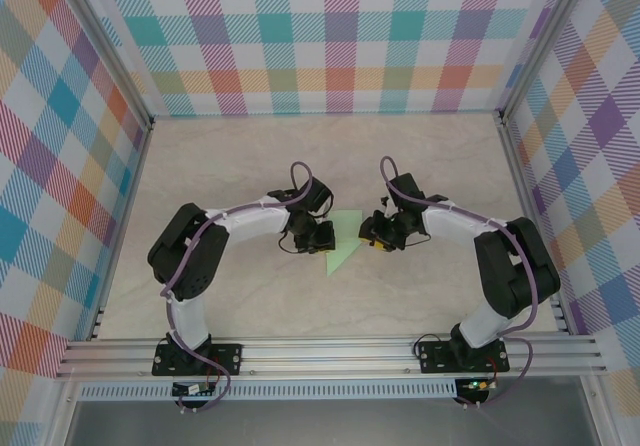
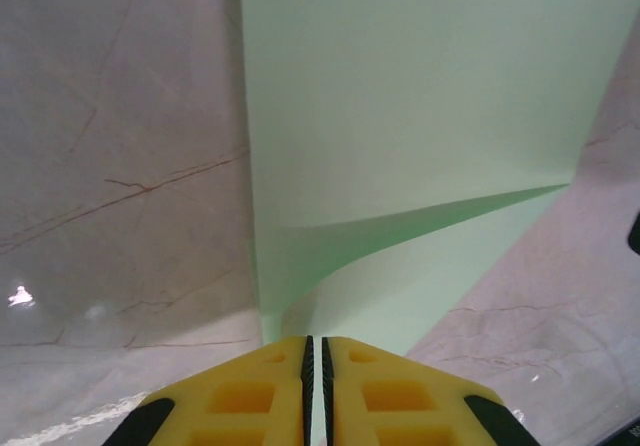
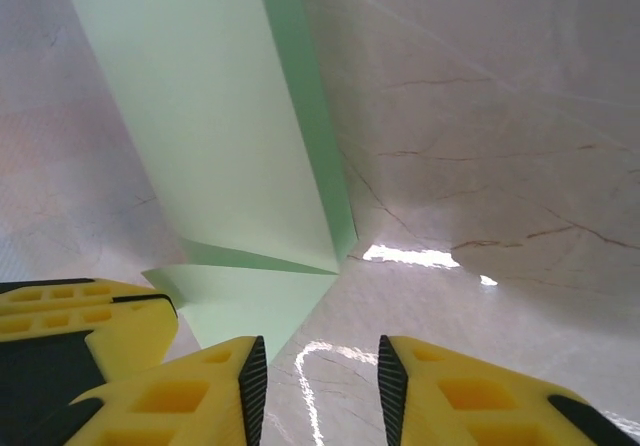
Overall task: Fold a paper plane with a square sheet of paper (pick it up from the middle)
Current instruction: Third fold the triangle at the center of the table, then fourth fold the wing at the center of the table.
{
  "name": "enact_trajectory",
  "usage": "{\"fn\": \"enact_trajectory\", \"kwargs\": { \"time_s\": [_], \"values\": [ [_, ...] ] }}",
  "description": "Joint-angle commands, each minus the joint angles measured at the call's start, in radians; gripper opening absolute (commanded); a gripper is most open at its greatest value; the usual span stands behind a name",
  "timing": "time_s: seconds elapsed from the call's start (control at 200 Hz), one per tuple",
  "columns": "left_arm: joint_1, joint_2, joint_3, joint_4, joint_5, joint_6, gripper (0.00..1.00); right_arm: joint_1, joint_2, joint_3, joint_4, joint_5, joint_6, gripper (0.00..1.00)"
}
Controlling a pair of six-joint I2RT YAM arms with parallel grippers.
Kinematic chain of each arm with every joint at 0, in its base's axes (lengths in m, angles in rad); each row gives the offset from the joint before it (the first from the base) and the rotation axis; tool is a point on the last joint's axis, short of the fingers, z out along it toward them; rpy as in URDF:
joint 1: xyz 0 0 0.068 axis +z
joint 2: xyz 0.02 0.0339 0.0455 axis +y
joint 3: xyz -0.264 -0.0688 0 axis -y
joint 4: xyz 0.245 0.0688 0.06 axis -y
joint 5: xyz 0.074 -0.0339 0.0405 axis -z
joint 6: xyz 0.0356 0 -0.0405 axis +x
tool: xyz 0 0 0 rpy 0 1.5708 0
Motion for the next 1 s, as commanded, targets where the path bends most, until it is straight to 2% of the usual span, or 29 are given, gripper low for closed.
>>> {"fn": "enact_trajectory", "kwargs": {
  "time_s": [0.0,0.47,0.74,0.89,0.995],
  "values": [
    [0.014,0.021,0.031,-0.052,-0.042,0.025,0.13,-0.005,0.016,-0.006,-0.002,-0.025,-0.016,0.39],
    [0.014,0.067,0.033,-0.053,-0.061,0.022,0.12,-0.017,0.151,0.079,0.079,-0.186,-0.07,0.41],
    [0.014,0.064,0.037,-0.068,-0.075,0.03,0.12,-0.017,0.178,0.111,0.105,-0.235,-0.101,0.36],
    [0.014,0.005,0.007,-0.026,-0.083,0.021,0.16,-0.017,0.183,0.122,0.084,-0.25,-0.145,0.31],
    [0.014,-0.066,-0.032,0.021,-0.097,0.014,0.26,-0.017,0.185,0.124,0.061,-0.238,-0.159,0.24]
  ]
}}
